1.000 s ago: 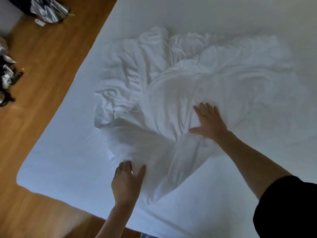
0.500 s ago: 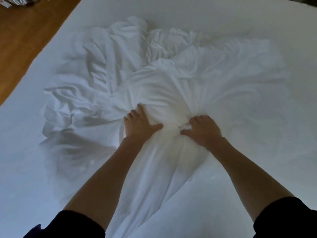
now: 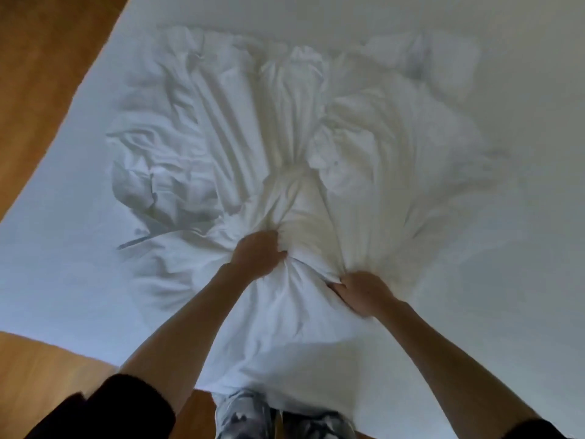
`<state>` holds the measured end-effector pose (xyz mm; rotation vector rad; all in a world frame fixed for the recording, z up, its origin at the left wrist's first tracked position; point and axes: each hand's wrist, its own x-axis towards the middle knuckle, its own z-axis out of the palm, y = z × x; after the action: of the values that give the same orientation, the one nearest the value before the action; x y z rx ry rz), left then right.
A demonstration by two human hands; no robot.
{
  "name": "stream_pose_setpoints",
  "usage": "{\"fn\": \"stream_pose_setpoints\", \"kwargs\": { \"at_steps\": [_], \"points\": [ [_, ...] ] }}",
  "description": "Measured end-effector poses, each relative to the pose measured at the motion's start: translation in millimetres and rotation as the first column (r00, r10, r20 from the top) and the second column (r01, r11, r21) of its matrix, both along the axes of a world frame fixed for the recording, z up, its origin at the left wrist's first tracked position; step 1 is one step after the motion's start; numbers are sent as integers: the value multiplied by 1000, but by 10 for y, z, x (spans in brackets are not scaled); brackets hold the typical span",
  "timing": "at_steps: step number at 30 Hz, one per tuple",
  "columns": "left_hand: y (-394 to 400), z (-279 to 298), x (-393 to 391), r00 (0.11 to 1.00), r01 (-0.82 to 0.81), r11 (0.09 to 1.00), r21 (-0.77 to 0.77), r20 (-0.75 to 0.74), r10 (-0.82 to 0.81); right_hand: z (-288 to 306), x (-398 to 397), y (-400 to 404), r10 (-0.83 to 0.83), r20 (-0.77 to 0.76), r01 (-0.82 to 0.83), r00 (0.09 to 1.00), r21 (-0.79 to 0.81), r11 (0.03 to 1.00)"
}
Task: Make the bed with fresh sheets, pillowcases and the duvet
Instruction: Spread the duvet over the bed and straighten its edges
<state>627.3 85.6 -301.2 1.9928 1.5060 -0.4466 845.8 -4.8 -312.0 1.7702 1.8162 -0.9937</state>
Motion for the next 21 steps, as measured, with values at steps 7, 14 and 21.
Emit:
{"fn": "stream_pose_setpoints", "kwargs": {
  "at_steps": [7, 14, 21],
  "points": [
    [-2091, 411, -159, 970, 224, 878, -424, 12, -242, 231, 173, -1998, -41, -62, 11, 997, -426, 905],
    [-1687, 381, -201, 905, -378, 925, -38, 196, 378, 493, 210, -865, 173, -91, -64, 981, 689, 722],
    [-355, 83, -513, 565, -814, 580, 11, 241, 789, 404, -258, 599, 122, 215, -219, 969, 517, 828]
  ]
}}
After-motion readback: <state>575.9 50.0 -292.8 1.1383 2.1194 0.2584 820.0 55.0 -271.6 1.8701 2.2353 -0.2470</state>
